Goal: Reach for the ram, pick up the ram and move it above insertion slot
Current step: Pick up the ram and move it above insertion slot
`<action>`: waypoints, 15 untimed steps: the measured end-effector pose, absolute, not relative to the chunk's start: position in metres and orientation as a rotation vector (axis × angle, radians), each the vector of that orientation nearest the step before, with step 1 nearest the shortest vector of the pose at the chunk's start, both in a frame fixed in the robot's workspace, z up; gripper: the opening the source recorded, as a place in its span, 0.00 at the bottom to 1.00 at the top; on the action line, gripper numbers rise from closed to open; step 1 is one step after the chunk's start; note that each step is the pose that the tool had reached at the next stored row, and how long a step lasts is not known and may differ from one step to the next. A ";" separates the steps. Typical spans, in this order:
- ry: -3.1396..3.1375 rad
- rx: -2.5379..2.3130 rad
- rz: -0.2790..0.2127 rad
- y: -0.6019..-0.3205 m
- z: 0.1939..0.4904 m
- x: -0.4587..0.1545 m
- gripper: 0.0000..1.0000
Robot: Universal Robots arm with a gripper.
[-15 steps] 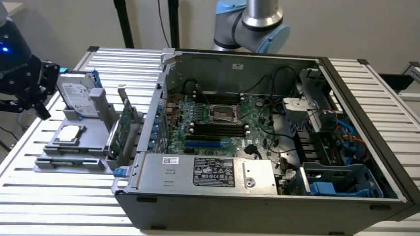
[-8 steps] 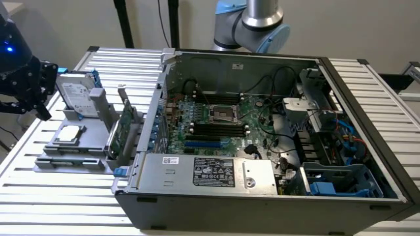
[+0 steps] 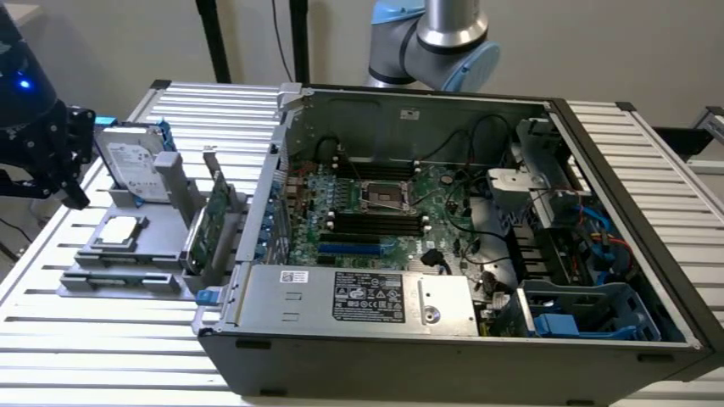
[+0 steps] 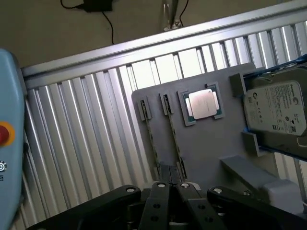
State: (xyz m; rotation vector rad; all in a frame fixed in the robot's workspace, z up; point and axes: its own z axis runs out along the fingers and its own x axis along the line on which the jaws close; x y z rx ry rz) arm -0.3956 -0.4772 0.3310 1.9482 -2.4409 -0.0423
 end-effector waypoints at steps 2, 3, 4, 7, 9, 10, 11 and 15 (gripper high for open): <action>-2.405 1.993 -0.041 -0.477 0.331 -0.396 0.11; -2.387 2.014 -0.040 -0.477 0.330 -0.396 0.11; -2.369 2.036 -0.039 -0.477 0.330 -0.396 0.11; -2.314 2.099 -0.037 -0.477 0.330 -0.396 0.11; -2.276 2.141 -0.035 -0.477 0.329 -0.396 0.11; -2.257 2.161 -0.034 -0.477 0.329 -0.396 0.11; -2.236 2.184 -0.033 -0.477 0.329 -0.396 0.11; -2.157 2.265 -0.029 -0.477 0.328 -0.396 0.11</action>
